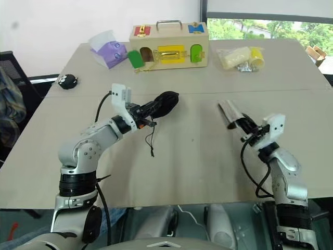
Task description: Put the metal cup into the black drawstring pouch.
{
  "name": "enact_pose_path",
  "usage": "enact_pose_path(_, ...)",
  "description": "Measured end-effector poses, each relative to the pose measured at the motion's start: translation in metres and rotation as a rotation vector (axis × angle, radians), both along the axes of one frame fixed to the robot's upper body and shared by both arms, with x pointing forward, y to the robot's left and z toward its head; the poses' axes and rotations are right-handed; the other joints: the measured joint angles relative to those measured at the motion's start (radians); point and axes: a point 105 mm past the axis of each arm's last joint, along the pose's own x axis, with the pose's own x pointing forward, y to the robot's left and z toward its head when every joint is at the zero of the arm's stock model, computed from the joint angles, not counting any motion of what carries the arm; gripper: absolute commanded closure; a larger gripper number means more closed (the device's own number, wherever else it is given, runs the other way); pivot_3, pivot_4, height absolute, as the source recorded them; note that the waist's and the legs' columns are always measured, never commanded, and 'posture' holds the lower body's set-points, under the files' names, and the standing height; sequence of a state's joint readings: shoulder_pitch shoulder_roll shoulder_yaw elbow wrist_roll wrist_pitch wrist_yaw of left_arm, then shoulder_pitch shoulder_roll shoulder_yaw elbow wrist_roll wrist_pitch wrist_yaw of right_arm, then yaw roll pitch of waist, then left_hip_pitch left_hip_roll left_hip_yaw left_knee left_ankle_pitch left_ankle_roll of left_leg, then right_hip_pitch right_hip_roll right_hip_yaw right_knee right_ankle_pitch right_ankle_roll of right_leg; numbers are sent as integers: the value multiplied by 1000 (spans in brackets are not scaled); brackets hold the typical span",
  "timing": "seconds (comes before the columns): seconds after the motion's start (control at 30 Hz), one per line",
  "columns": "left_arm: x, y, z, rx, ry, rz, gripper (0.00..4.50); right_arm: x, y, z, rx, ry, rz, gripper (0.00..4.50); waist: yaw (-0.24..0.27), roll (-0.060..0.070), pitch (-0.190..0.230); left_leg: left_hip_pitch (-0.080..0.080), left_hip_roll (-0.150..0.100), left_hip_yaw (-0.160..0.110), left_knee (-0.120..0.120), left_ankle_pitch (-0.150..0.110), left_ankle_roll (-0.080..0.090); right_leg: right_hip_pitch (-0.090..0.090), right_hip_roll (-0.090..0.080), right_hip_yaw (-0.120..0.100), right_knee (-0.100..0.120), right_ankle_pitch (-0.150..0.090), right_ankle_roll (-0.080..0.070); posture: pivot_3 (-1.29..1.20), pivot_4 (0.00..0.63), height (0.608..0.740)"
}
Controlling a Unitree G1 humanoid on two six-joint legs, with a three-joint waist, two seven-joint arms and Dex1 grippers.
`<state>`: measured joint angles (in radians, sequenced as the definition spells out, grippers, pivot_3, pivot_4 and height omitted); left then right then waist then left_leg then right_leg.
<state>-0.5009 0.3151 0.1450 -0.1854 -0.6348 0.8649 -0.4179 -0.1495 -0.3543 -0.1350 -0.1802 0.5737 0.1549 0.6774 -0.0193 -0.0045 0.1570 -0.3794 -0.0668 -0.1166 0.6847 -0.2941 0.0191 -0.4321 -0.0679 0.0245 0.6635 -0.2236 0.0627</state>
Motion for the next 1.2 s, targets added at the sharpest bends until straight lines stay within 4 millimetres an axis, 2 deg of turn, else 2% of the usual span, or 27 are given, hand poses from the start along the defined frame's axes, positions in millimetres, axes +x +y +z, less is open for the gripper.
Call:
enact_pose_path(0.1, 0, 0, 1, 1, -2, 0, 4500, -2, 9, 5, 5, -3, 38, 4445, 2, 0, 0, 0, 0, 0, 0, 0, 0, 0, 0, 0, 0, 0, 0, 0, 150, 710)
enact_pose_path(0.13, 0, -2, 0, -3, 1, -6, 4500, -7, 39, 13, -23, -10, 129, 4445, 6, 0, 0, 0, -1, 0, 0, 0, 0, 0, 0, 0, 0, 0, 0, 0, 150, 710)
enact_pose_path(0.23, -1, -6, 0, -5, 4, -18, 4500, -5, 61, 1, -131, -1, 171, 4445, 9, 0, 0, -1, -2, -1, 0, 0, 0, 0, 0, -1, -1, 0, 0, 0, 150, 710)
enact_pose_path(0.37, -1, -11, -2, -6, 12, -30, 4500, 3, 69, -5, -144, 12, 145, 4445, 8, 0, 0, -1, -2, -1, 0, 0, 0, -1, -1, -1, 0, 0, 0, 0, 150, 710)
enact_pose_path(0.47, -3, -14, -2, 0, 14, -43, 4500, 5, 78, 0, -128, -5, 148, 4445, 6, 0, 0, -1, -1, -1, 0, 0, 0, -1, -1, -1, -1, 0, 0, 0, 150, 710)
enact_pose_path(0.67, -7, -16, 1, 14, -10, -51, 4500, 5, 87, 1, -82, 9, 157, 4445, 6, 0, 0, -1, -1, -1, 0, 0, 0, -1, -1, -1, -1, 0, 0, 0, 150, 710)
enact_pose_path(0.83, -9, -19, -3, 18, -7, -66, 4500, -2, 95, 14, 32, -10, 218, 4445, 6, 0, 0, -1, -1, -2, 0, 0, 0, -1, -1, -2, -1, 0, 0, 0, 150, 710)
enact_pose_path(1.03, -9, -21, -3, 19, -11, -73, 4500, -3, 95, 21, 38, -33, 233, 4445, 6, 0, 0, -1, -1, -2, 0, 0, 0, -1, 0, -2, -1, 0, 0, 0, 150, 710)
enact_pose_path(1.2, -8, -19, -3, 18, -10, -66, 4500, 4, 84, -2, -109, 11, 172, 4445, 6, 0, 0, -1, -2, -1, 0, 0, 0, -1, 0, -2, -1, 0, 0, 0, 150, 710)
